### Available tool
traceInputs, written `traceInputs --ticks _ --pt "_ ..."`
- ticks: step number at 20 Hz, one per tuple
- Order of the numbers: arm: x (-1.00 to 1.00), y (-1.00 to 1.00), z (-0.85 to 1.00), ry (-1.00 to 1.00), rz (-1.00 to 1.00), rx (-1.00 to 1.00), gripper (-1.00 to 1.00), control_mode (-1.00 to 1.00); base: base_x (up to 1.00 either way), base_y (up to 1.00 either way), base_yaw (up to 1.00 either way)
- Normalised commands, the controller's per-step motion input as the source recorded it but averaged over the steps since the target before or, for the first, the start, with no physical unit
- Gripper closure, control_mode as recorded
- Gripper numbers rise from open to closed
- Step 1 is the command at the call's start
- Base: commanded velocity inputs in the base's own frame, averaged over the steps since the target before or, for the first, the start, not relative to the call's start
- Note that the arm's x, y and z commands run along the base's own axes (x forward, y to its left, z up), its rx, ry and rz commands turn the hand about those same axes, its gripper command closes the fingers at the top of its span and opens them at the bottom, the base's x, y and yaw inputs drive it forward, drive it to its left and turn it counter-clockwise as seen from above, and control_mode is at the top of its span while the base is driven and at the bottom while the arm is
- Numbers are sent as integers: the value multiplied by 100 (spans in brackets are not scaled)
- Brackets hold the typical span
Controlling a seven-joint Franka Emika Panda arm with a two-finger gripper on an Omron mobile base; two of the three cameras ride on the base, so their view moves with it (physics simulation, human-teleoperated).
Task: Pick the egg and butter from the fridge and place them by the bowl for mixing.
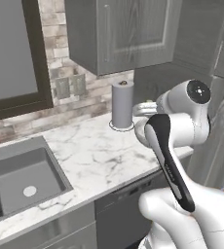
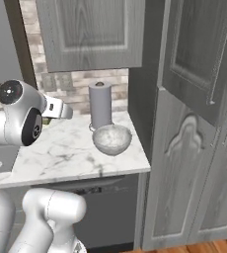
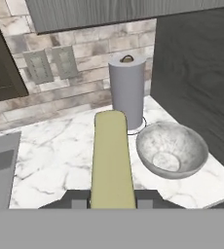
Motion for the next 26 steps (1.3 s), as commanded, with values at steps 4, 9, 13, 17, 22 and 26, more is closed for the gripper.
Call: traceInputs --ticks 4,9,13,17,22,26 --pt "0 0 0 0 0 0 100 100 39 -36 23" --pt "0 0 0 0 0 0 100 100 52 -14 22" --pt "0 0 0 0 0 0 100 100 46 1 13" --pt "0 0 0 0 0 0 100 100 25 -1 7" --pt "0 0 0 0 0 0 100 100 0 -2 0" --pt "0 0 0 0 0 0 100 100 0 0 0"
